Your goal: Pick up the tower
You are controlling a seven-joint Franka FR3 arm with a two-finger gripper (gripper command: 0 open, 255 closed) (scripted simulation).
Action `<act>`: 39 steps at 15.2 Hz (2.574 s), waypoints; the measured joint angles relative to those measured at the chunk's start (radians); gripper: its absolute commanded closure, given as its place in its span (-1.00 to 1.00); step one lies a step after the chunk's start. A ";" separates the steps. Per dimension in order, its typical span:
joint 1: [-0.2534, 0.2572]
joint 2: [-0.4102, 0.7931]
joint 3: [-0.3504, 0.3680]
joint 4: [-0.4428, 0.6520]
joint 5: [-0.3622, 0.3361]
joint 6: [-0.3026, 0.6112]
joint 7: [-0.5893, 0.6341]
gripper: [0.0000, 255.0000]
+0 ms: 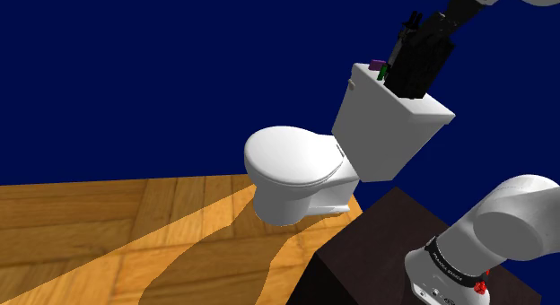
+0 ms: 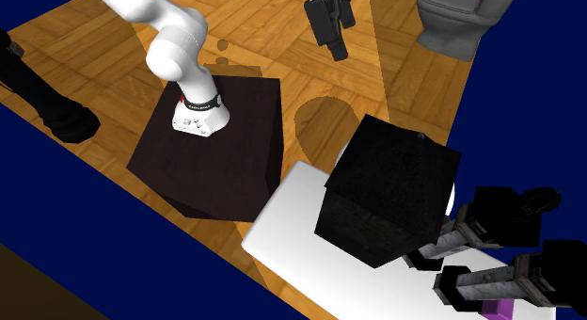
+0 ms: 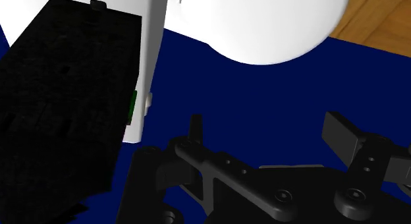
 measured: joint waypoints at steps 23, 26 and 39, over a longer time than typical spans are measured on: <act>0.099 0.327 -0.434 0.291 0.390 0.338 -0.251 -1.00; 0.102 0.321 -0.435 0.246 0.398 0.378 -0.267 -1.00; 0.102 0.323 -0.439 0.258 0.400 0.367 -0.268 1.00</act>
